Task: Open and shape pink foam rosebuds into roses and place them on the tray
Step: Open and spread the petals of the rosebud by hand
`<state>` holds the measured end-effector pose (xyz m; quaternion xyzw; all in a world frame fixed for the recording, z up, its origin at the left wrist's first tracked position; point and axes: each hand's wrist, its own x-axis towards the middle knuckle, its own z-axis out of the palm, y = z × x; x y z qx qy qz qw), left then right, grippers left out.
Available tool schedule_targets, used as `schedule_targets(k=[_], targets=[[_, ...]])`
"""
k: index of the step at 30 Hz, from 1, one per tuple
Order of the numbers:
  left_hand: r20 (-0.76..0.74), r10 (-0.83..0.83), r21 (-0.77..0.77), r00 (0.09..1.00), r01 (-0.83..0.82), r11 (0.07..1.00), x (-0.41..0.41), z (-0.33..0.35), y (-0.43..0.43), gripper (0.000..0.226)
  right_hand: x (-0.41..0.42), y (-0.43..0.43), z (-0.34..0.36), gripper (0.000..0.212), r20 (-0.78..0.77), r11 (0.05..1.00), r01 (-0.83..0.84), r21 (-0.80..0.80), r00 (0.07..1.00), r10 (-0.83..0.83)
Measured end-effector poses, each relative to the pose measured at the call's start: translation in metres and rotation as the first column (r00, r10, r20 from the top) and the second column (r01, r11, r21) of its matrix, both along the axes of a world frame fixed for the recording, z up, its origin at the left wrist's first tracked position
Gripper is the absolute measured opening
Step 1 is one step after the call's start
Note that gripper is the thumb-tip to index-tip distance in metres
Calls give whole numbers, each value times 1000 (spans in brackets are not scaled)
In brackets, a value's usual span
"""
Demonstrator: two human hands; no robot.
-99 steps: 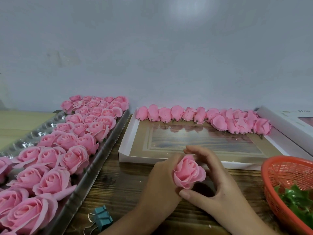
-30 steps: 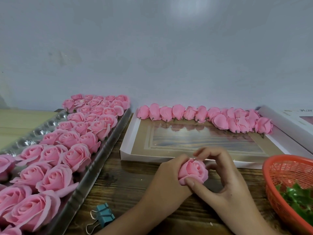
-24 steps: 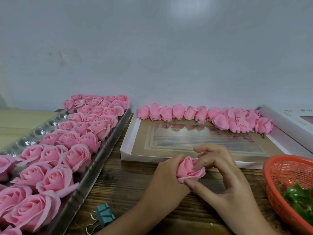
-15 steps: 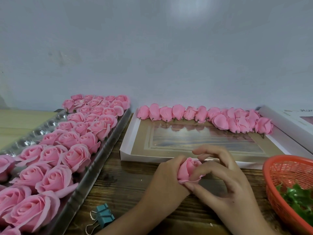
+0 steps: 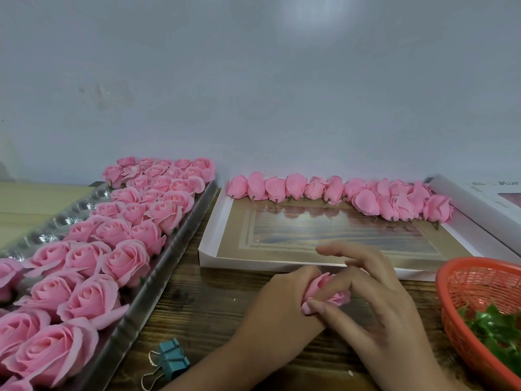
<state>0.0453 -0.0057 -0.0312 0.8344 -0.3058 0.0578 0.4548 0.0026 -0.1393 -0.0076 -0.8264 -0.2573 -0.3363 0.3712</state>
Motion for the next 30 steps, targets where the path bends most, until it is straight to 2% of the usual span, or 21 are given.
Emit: schedule_targets(k=[2, 4, 5, 12, 15, 24, 30], targets=[[-46, -23, -28, 999, 21, 999, 3, -2, -1, 1, 1, -1, 1, 19, 74, 996, -11, -90, 997, 17], [-89, -48, -74, 995, 41, 996, 5, -2, 1, 5, 0, -1, 0, 19, 97, 991, -12, -134, 995, 25], [-95, -45, -78, 994, 38, 996, 5, -2, 3, 2, 0, -1, 0, 19, 98, 990, -5, -139, 995, 19], [-91, -22, -86, 996, 14, 996, 3, 0, 5, 19, -1, -1, -1, 11, 37, 991, 87, -103, 996, -84], [-99, -52, -106, 994, 41, 994, -1, 4, 6, 16, -1, -1, 0, 2, 36, 987, 105, -122, 994, -101], [-118, -77, -91, 990, 66, 994, -7, 10, 8, 13, 0, -3, -1, 8, 5, 974, 162, -159, 987, -163], [-137, -52, -38, 989, 48, 998, -8, 11, 7, 19, 0, -1, 0, 14, 30, 978, 129, -164, 992, -125]])
